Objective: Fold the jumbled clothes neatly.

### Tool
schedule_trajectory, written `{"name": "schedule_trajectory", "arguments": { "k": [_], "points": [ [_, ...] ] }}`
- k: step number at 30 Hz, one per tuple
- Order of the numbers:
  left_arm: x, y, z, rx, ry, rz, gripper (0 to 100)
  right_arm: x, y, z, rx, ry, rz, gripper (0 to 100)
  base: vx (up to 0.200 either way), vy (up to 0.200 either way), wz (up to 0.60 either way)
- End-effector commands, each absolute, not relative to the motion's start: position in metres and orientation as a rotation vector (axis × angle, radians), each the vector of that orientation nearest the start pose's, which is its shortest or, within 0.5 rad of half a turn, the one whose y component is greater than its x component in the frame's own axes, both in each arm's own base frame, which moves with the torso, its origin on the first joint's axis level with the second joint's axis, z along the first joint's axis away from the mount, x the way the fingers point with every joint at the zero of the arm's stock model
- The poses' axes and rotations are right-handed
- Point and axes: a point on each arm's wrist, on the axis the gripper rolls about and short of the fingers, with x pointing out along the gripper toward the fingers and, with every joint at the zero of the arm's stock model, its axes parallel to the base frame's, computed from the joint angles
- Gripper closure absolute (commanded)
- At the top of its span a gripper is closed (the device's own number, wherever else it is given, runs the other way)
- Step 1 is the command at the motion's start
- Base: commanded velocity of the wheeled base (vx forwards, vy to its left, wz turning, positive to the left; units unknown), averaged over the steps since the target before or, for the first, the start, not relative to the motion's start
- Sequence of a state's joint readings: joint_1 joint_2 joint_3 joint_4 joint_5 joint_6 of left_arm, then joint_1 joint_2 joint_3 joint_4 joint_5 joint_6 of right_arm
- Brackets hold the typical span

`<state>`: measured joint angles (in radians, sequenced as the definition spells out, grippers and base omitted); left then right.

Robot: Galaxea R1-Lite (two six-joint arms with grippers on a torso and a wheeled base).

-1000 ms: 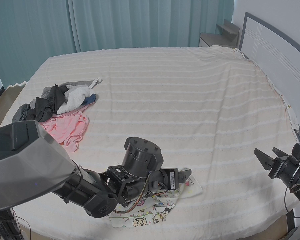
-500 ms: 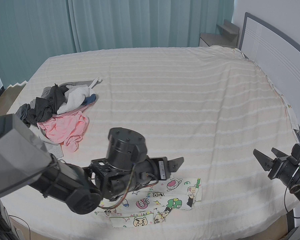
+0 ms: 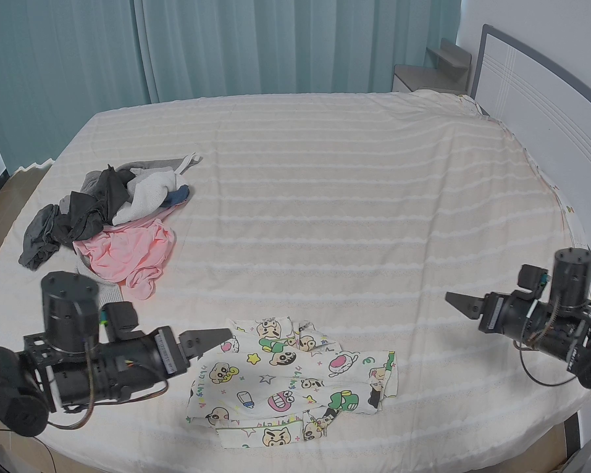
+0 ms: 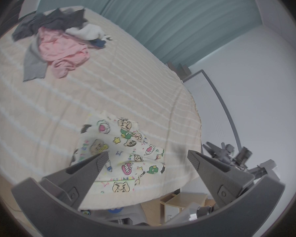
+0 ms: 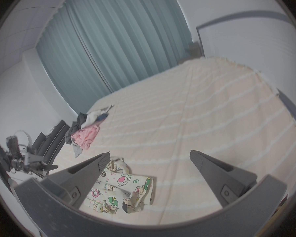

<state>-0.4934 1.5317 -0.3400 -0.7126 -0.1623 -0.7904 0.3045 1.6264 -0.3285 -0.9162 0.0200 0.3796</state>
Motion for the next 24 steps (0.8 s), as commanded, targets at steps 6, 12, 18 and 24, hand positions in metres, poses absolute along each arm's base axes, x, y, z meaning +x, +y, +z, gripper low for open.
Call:
{"name": "schedule_trajectory", "arguments": {
  "k": [6, 12, 18, 24],
  "points": [
    [0.142, -0.052, 0.122, -0.818, 0.631, -0.347, 0, 0.314, 0.118, 0.049, 0.398, 0.887, 0.226, 0, 0.0, 0.0, 0.0],
    [0.14, -0.051, 0.122, -0.82, 0.634, -0.354, 0, 0.328, 0.124, 0.025, 0.427, 0.98, 0.257, 0, 0.0, 0.0, 0.0],
    [0.14, -0.051, 0.121, -0.819, 0.641, -0.352, 0, 0.336, 0.129, 0.003, 0.417, 1.023, 0.245, 0, 0.0, 0.0, 0.0],
    [0.14, -0.051, 0.12, -0.819, 0.644, -0.352, 0, 0.331, 0.141, 0.001, 0.407, 1.039, 0.273, 0, 0.0, 0.0, 0.0]
  ]
}}
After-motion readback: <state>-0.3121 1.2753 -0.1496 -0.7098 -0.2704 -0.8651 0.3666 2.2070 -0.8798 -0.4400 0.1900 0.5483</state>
